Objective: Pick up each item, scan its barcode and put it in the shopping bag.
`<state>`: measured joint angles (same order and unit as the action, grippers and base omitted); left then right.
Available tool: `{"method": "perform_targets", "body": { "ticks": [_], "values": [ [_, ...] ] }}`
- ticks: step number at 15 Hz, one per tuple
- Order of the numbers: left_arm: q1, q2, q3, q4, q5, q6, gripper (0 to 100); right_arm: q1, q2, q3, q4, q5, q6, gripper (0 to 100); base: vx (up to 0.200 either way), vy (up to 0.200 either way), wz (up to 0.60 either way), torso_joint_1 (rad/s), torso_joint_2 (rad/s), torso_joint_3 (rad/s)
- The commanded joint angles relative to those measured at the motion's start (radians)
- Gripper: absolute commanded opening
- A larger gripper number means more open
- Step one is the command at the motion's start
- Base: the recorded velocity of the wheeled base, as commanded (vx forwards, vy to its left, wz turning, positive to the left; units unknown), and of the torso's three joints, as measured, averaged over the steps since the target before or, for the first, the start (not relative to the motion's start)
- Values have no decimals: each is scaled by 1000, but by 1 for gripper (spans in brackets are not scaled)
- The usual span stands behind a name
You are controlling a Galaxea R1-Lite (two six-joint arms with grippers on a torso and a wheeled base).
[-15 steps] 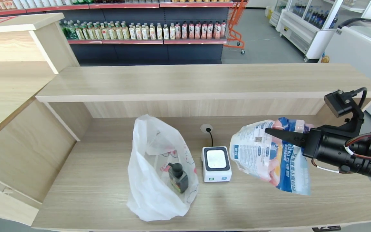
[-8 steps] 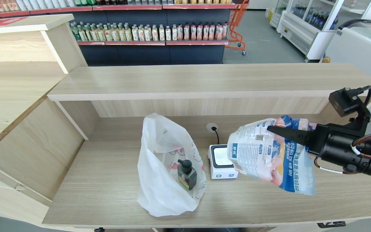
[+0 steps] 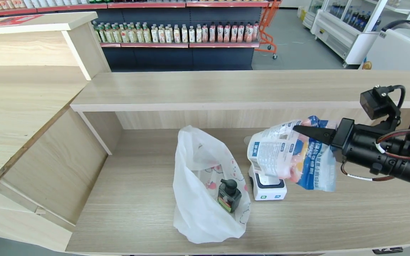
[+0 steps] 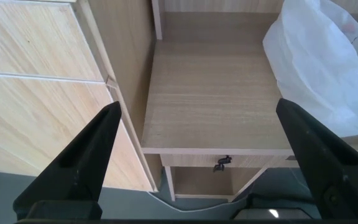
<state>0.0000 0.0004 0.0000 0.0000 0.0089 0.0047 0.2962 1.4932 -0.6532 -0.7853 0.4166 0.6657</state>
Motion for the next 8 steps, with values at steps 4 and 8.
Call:
{"method": "perform_targets", "body": {
  "ticks": [4,8],
  "values": [
    [0,0,0,0,0,0,100,136,222,-178,0,-260,259,0,0,0,0,0,0,0],
    [0,0,0,0,0,0,100,241,305,-206,-5,-331,368,0,0,0,0,0,0,0]
  ]
}}
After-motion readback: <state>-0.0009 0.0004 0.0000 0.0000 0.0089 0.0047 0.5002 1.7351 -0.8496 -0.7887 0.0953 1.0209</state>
